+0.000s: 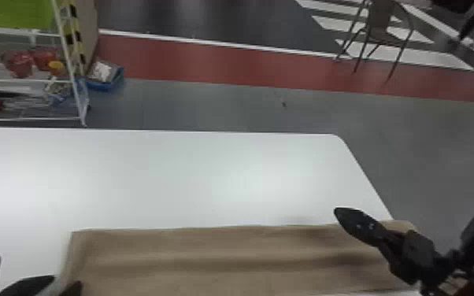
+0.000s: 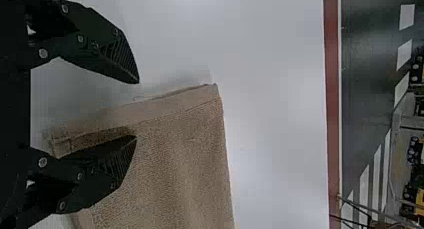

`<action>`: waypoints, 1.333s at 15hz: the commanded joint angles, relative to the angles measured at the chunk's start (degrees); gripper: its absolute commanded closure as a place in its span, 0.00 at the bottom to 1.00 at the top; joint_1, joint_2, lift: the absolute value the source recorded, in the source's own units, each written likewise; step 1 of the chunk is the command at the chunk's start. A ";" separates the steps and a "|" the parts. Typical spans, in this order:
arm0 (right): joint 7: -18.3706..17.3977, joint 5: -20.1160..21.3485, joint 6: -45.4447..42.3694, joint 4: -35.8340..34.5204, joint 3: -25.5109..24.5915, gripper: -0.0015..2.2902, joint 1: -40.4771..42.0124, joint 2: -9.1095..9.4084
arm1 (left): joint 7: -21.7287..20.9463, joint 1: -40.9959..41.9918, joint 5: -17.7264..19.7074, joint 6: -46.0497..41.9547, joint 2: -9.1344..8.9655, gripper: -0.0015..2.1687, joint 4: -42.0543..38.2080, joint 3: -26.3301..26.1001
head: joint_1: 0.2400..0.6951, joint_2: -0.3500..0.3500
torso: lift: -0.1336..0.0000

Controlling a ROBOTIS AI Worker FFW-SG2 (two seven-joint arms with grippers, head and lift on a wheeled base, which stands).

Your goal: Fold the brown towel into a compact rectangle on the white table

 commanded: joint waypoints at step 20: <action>0.19 1.43 -0.07 2.56 0.81 0.52 0.18 -1.67 | -6.25 -1.10 15.21 18.10 -3.07 0.78 -14.65 22.01 | 1.00 0.26 | 0.09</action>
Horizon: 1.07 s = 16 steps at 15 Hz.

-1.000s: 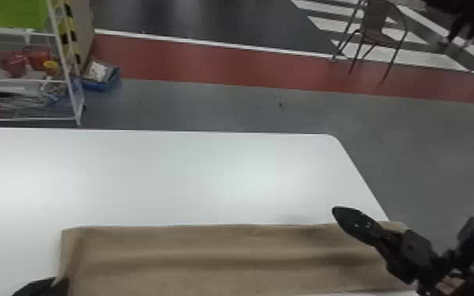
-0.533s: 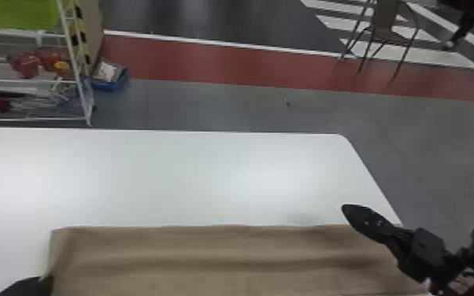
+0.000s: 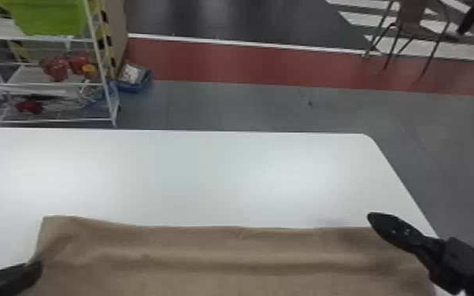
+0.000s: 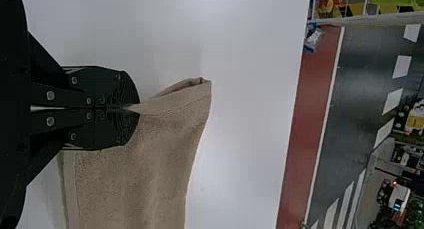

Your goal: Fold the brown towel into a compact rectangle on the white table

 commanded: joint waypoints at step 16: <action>0.19 4.24 -0.32 1.62 6.76 0.52 2.55 -0.37 | 1.79 -7.21 19.63 20.40 -2.55 0.78 -15.84 7.12 | 1.00 0.25 | 0.09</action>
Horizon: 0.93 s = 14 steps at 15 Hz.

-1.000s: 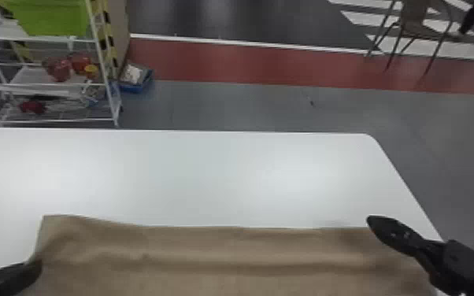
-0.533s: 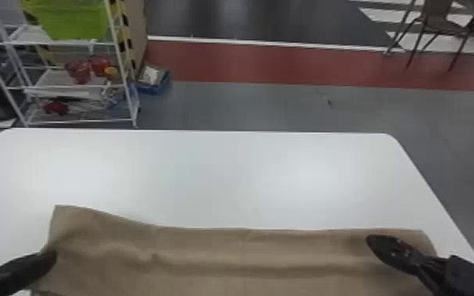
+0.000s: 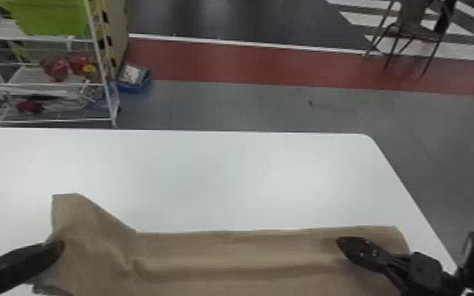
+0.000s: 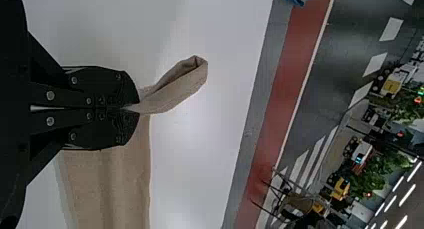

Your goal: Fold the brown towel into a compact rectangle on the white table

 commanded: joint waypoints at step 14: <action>0.19 -1.34 -0.96 1.47 0.97 0.52 0.17 -0.61 | 7.96 -3.28 -2.12 0.26 -0.15 0.78 -0.28 -15.63 | 1.00 0.04 | 0.09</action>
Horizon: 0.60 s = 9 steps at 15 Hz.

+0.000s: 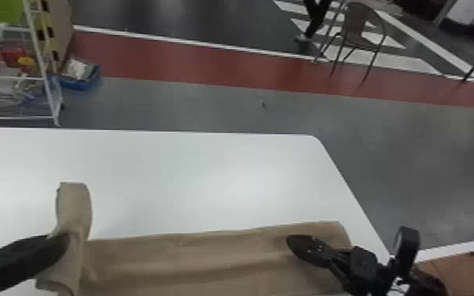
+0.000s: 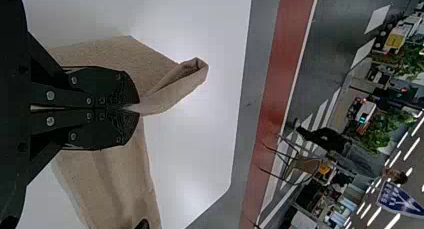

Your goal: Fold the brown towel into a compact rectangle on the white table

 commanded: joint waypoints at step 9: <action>0.19 6.19 4.22 -1.56 7.08 0.52 -1.22 3.17 | -2.42 -2.15 -1.53 0.24 -0.15 0.78 3.26 3.53 | 1.00 0.20 | 0.09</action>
